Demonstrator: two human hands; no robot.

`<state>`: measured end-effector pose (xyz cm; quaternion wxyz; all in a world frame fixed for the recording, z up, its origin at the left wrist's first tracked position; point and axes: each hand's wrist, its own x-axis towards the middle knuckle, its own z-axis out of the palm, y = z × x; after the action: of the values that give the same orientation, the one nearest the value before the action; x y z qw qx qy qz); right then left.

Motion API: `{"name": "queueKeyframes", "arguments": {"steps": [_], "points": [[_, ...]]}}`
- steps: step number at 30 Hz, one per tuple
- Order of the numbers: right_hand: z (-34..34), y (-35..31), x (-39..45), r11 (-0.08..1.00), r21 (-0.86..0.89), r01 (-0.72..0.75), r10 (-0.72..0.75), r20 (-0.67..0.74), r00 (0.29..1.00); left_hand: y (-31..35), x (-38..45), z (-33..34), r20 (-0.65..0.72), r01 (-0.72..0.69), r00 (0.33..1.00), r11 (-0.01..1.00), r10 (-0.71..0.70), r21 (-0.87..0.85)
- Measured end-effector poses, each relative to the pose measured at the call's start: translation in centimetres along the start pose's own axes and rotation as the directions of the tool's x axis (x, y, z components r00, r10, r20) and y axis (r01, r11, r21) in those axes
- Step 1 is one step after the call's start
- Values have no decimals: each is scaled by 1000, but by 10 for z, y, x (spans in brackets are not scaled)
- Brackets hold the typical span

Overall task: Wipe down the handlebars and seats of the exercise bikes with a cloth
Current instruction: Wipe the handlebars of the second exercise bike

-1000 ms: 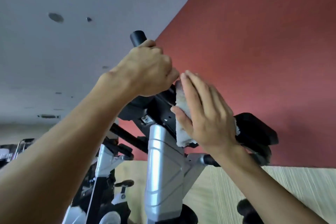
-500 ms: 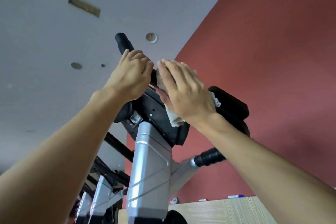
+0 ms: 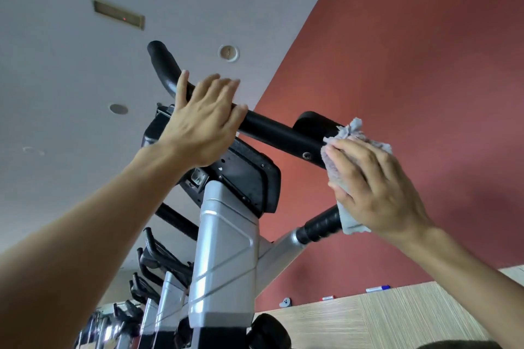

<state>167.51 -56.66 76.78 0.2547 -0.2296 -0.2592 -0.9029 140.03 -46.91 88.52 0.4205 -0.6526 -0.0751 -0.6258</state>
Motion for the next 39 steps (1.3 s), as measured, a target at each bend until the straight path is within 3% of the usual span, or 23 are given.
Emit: {"name": "queueKeyframes", "arguments": {"steps": [5, 10, 14, 16, 22, 24, 26, 32, 39], "points": [[2, -4, 38, 989, 108, -98, 83, 137, 987, 5, 4, 8, -48, 18, 999, 1000, -18, 5], [33, -28, 82, 988, 124, -87, 78, 81, 994, 5, 3, 10, -63, 13, 998, 1000, -14, -26], [23, -17, 62, 991, 124, -54, 47, 61, 997, -12, -4, 2, -118, -60, 992, 996, 52, -67], [16, -10, 49, 994, 100, -41, 33, 79, 996, -36, -8, -6, -157, -28, 987, 997, 17, -69], [27, -31, 75, 1000, -25, 5, -3, 63, 998, -80, -13, -24, -33, 8, 999, 959, -18, -284], [47, -53, 109, 999, -32, 27, -26, 26, 999, -80, -9, -26, -8, 73, 996, 884, -86, -461], [68, -79, 145, 999, -28, 34, -35, -14, 999, -81, -8, -29, 47, 151, 986, 748, -158, -646], [86, -112, 191, 998, -62, 34, -37, -55, 998, -78, -5, -23, 50, 194, 958, 509, -282, -839], [59, -77, 136, 996, -92, -8, 6, -29, 1000, -84, -8, -19, 11, 137, 984, 709, -179, -692]]}}
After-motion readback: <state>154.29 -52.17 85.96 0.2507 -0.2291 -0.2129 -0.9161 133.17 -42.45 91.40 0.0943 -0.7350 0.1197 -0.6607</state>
